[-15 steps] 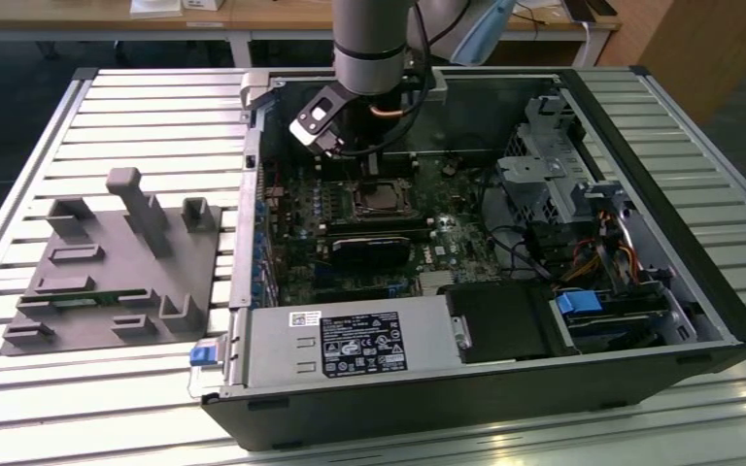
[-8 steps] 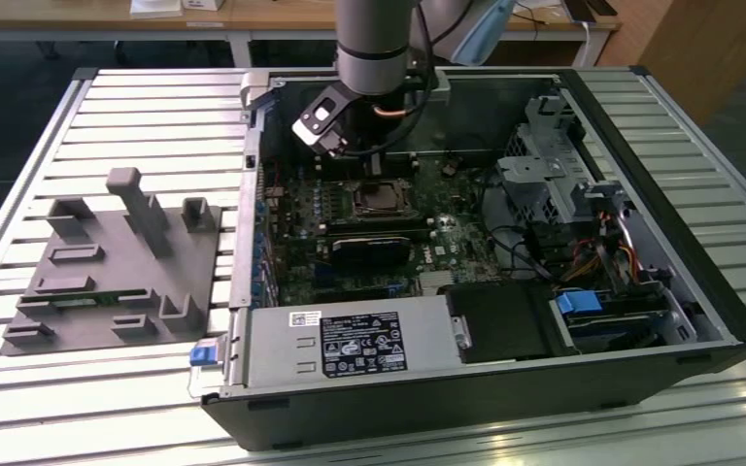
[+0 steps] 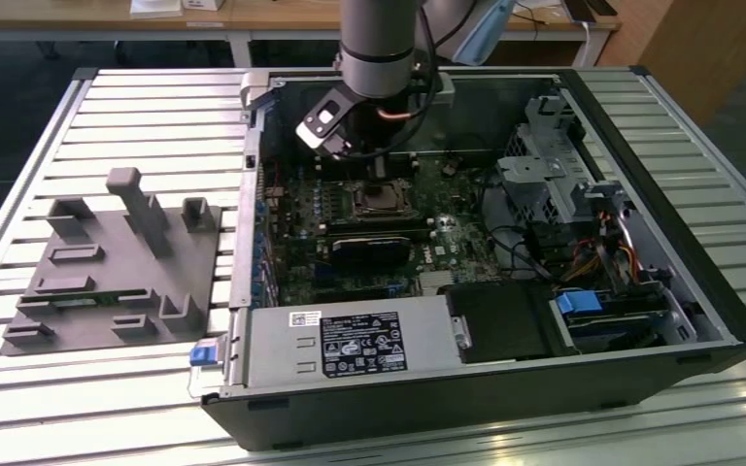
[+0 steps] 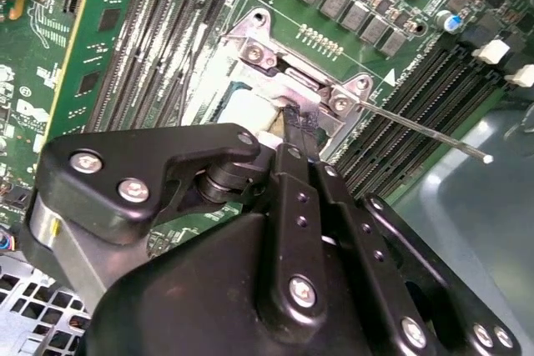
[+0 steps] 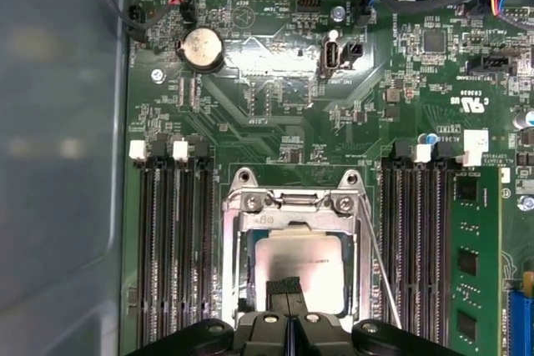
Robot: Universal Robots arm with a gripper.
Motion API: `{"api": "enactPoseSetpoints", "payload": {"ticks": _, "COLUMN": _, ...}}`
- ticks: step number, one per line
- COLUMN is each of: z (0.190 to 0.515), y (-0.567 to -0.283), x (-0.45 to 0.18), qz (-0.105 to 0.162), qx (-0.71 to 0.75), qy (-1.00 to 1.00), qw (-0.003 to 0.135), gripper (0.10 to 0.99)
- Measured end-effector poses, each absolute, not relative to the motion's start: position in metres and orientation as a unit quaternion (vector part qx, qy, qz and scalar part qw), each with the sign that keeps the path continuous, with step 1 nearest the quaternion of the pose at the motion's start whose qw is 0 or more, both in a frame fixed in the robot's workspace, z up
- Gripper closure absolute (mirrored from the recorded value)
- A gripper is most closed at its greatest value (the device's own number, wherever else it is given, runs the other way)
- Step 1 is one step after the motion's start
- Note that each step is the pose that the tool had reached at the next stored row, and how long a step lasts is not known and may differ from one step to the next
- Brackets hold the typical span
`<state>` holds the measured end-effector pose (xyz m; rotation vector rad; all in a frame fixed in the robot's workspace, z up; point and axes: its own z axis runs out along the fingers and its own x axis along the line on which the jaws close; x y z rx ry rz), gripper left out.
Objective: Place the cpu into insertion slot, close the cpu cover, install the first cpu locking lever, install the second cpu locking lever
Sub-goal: 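Close the cpu cover, then install the first cpu locking lever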
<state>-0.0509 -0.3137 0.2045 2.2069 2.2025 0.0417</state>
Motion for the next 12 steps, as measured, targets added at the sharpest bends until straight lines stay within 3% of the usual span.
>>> {"api": "enactPoseSetpoints", "payload": {"ticks": 12, "z": 0.2046, "y": -0.3145, "x": -0.0449, "qz": 0.014, "qx": 0.708, "qy": 0.706, "qw": 0.011, "gripper": 0.98}}
